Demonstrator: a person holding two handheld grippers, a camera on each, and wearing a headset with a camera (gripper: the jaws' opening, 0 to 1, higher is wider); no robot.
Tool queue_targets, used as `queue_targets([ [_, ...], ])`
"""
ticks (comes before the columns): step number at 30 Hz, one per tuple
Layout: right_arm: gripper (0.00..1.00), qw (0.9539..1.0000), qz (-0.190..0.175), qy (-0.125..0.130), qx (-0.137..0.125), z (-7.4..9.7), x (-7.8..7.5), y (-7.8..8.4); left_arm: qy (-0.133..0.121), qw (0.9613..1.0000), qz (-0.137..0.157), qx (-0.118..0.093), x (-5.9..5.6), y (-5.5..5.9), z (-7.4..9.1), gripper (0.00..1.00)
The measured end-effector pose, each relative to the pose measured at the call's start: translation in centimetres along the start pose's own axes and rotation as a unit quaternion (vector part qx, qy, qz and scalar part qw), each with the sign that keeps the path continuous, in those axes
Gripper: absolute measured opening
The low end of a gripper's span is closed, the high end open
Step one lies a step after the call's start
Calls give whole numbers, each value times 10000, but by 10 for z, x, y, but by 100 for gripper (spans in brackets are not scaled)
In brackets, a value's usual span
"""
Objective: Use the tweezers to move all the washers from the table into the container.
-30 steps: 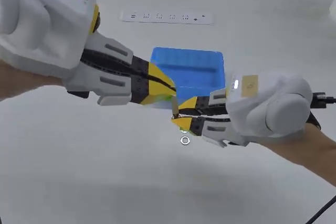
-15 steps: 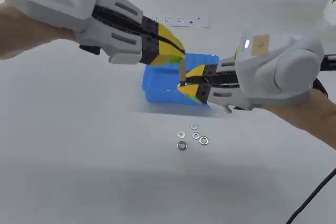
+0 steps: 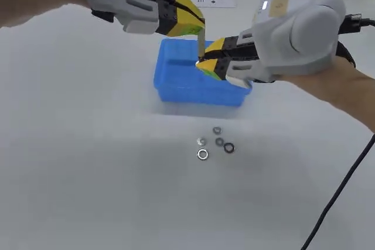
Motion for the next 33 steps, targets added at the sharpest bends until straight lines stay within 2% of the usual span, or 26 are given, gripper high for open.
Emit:
queue_targets([
  [4, 10, 9997, -181, -44, 147, -14, -6, 11, 74, 9999, 107, 69, 17, 15, -14, 5],
  [6, 10, 9995, -242, -46, 192, -20, -8, 14, 88, 9999, 68, 88, 22, 19, -19, 5],
  [9, 10, 9988, -368, -68, 305, -29, -11, 20, 105, 9995, 278, 117, 34, 30, -28, 5],
  [12, 10, 9978, -478, -88, 444, -36, -12, 28, 128, 9991, 370, 184, 40, 39, -33, 5],
  [18, 10, 9969, -497, -148, 600, -37, -9, 37, 172, 9984, 433, 314, 40, 47, -37, 5],
  [24, 10, 9961, -548, -123, 677, -37, -10, 42, 165, 9983, 407, 381, 38, 49, -40, 5],
  [28, 10, 9958, -607, -111, 673, -37, -10, 42, 179, 9983, 458, 327, 37, 48, -41, 5],
  [33, 10, 9958, -588, -111, 692, -37, -10, 42, 215, 9982, 424, 372, 35, 47, -41, 5],
])
Point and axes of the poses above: the centre of the closed fingertips' face, and the gripper's own axes: z roughly backward along the fingers, x roughly to its left, y roughly out of its underside, the point moved 8 cm from there along z, roughly backward along the fingers, and after that the axes turned 1 degree about z, right-handed, at the moved point
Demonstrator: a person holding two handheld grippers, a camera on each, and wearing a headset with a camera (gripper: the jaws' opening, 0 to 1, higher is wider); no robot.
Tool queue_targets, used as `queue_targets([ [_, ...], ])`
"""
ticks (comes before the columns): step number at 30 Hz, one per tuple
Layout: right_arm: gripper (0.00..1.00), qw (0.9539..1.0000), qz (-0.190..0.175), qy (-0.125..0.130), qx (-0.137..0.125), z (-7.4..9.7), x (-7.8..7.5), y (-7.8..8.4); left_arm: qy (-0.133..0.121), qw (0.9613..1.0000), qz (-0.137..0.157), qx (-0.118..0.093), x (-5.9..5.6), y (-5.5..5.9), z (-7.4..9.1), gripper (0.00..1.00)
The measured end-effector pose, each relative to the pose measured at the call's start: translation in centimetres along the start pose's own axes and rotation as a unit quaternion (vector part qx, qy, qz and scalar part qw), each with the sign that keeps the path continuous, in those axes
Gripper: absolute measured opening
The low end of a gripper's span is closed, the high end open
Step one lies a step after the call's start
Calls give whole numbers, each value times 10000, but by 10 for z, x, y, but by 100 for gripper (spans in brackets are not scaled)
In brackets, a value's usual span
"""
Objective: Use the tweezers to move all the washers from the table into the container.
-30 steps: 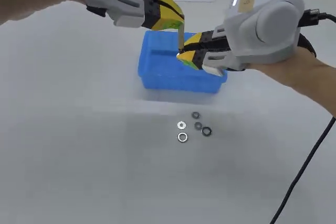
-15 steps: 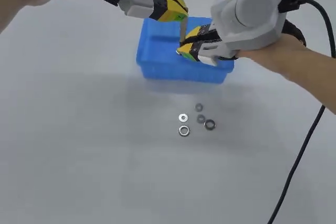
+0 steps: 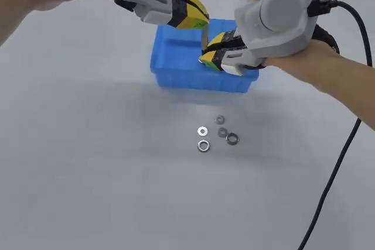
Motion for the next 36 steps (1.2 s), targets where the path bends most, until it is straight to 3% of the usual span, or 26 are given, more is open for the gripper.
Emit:
queue_targets([
  [8, 12, 10000, 61, 46, -29, 5, 3, -4, 35, 10000, -16, 15, -6, -5, 4, 5],
  [19, 13, 9988, 407, 155, -233, 28, 14, -25, 46, 9998, -197, -64, -22, -26, 24, 5],
  [26, 13, 9968, 638, 166, -458, 49, 26, -42, 97, 9989, -443, -87, -44, -45, 40, 5],
  [36, 13, 9931, 975, 145, -643, 79, 63, -53, 142, 9975, -671, -141, -86, -61, 56, 5],
])
Point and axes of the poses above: the centre of the closed fingertips' face, and the gripper's own axes: z roughly backward along the fingers, x roughly to its left, y roughly out of its underside, the point moved 8 cm from there along z, roughly backward along the fingers, and after that the axes turned 1 degree about z, right-handed, at the moved point
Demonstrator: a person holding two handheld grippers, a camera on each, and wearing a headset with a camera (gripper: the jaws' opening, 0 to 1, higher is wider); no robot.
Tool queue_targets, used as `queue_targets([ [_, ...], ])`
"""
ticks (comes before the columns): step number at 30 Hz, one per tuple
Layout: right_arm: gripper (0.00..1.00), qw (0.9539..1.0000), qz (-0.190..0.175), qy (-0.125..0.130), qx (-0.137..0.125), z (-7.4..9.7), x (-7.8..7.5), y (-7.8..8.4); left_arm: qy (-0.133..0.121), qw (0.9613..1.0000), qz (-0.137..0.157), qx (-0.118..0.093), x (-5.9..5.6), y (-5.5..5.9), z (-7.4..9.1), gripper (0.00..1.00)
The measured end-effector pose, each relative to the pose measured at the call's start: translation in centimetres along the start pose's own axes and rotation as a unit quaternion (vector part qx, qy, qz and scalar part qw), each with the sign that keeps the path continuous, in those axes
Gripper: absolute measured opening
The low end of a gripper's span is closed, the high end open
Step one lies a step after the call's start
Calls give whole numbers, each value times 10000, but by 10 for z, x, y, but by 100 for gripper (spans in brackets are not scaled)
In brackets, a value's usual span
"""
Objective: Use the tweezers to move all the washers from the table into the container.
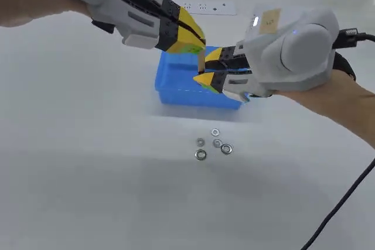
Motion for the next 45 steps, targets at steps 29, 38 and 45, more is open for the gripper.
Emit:
queue_targets([
  [29, 12, 9968, -408, -663, 188, 2, 79, 32, 342, 9976, 584, -110, -73, 32, -26, 5],
  [38, 12, 9948, -593, -786, 265, -6, 84, 45, 399, 9960, 788, -100, -74, 45, -33, 5],
  [45, 12, 9939, -645, -847, 279, -9, 86, 47, 451, 9953, 849, -79, -74, 48, -35, 5],
])
Point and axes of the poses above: the centre of the closed fingertips' face, and the gripper's own axes: z roughly backward along the fingers, x roughly to its left, y roughly out of its underside, the point moved 8 cm from there along z, roughly backward along the fingers, and after that the axes turned 1 degree about z, right-handed, at the moved point
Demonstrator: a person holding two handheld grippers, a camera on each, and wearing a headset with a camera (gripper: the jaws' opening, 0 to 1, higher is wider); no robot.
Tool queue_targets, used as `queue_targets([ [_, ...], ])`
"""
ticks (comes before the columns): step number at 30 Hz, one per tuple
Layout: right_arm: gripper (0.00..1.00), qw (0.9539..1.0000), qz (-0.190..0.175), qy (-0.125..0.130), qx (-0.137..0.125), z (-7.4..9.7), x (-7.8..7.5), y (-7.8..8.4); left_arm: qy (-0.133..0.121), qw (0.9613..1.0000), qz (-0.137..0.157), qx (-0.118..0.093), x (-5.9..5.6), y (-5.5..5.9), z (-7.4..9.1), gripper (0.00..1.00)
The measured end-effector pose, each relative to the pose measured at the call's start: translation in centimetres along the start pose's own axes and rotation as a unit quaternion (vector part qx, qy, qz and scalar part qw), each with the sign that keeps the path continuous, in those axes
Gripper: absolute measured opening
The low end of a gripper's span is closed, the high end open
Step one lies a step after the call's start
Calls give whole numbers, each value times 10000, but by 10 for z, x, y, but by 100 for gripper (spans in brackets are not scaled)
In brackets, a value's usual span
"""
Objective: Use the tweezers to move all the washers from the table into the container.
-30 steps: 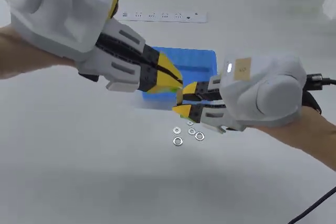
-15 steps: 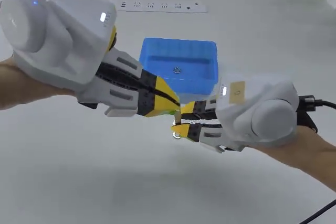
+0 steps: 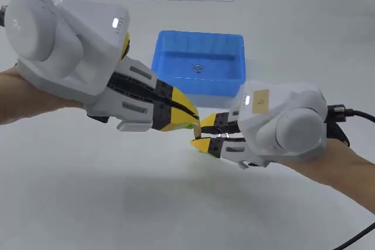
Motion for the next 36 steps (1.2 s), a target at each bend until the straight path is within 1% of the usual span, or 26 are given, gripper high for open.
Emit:
queue_targets([
  [4, 12, 10000, -17, -23, 24, -1, 1, 2, 21, 10000, -27, 47, -1, 1, -3, 5],
  [9, 12, 9999, -79, -48, 47, -2, 3, 5, 61, 10000, 20, 57, -1, 4, -5, 5],
  [13, 12, 9999, -137, -41, -2, -2, 2, 6, 30, 10000, 26, 16, 0, 4, -5, 5],
  [20, 11, 9998, -151, -108, -6, -2, 2, 6, 41, 9999, 81, 56, 0, 4, -4, 5],
  [22, 11, 9998, -171, -101, -10, -2, 2, 7, 2, 10000, 20, 57, 0, 3, -5, 5],
  [23, 10, 9998, -181, -107, -7, -2, 2, 7, 20, 10000, 36, 58, 0, 3, -6, 5],
  [25, 10, 9998, -164, -97, 1, -2, 2, 7, -29, 10000, -58, 68, 0, 3, -7, 6],
  [33, 10, 9998, -191, -103, 23, -2, 2, 7, 14, 10000, -53, 37, -1, 2, -9, 6],
  [36, 10, 9997, -206, -94, 23, -2, 2, 7, -14, 10000, -75, 36, 0, 2, -10, 6],
])
Point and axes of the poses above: the centre of the closed fingertips' face, and the gripper's own axes: z roughly backward along the fingers, x roughly to its left, y roughly out of its underside, the point moved 8 cm from there along z, roughly backward along the fingers, and after that the axes turned 1 degree about z, right-handed, at the moved point
